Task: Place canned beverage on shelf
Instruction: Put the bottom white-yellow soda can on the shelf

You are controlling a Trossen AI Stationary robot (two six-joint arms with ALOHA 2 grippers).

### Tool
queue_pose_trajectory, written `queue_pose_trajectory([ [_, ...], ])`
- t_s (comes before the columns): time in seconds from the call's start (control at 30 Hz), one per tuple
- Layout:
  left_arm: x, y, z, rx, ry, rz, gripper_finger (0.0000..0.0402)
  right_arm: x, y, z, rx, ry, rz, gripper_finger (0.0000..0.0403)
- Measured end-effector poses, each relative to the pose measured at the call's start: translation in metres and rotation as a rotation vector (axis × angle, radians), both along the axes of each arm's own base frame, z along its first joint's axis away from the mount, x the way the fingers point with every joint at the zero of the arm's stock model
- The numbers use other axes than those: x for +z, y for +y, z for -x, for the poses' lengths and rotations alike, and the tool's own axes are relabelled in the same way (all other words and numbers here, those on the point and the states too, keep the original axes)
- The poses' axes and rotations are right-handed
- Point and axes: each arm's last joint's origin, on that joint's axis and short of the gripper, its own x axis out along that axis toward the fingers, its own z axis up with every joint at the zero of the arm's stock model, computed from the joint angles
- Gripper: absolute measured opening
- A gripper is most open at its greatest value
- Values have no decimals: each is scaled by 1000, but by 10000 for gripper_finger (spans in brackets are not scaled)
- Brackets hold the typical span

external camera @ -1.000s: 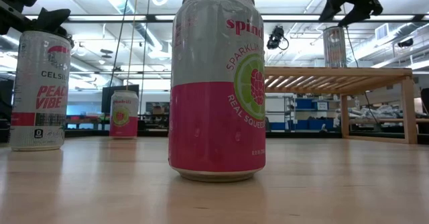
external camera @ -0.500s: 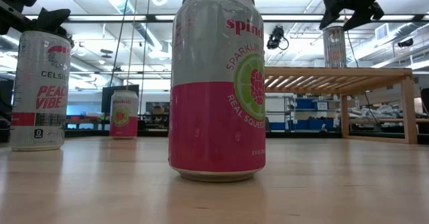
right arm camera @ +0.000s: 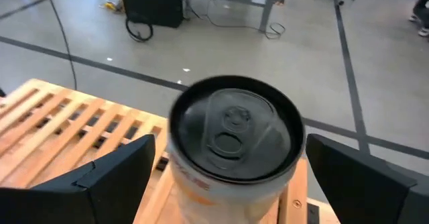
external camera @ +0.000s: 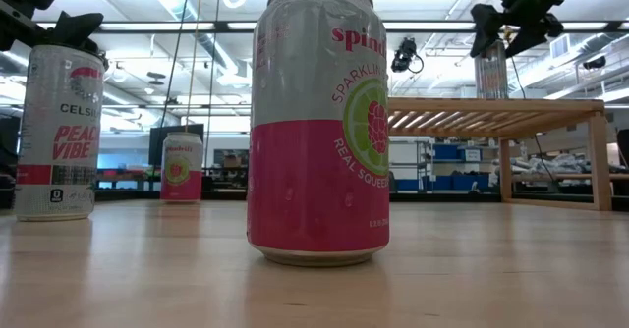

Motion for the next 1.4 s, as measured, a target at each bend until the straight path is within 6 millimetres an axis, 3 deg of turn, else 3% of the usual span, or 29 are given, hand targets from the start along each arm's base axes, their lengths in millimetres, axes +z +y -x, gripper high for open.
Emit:
queue_pose_trajectory([
  [0.77, 0, 0, 0, 0, 0, 0, 316, -2, -1, -2, -5, -70, -39, 372],
  [0.97, 0, 0, 0, 0, 0, -1, 316, -2, -1, -2, -1, -70, -40, 339],
  [1.23, 0, 0, 0, 0, 0, 0, 316, -1, -1, -2, 4, -46, -31, 261],
  [1.4, 0, 0, 0, 0, 0, -1, 316, -1, -1, -2, 4, -45, -30, 255],
])
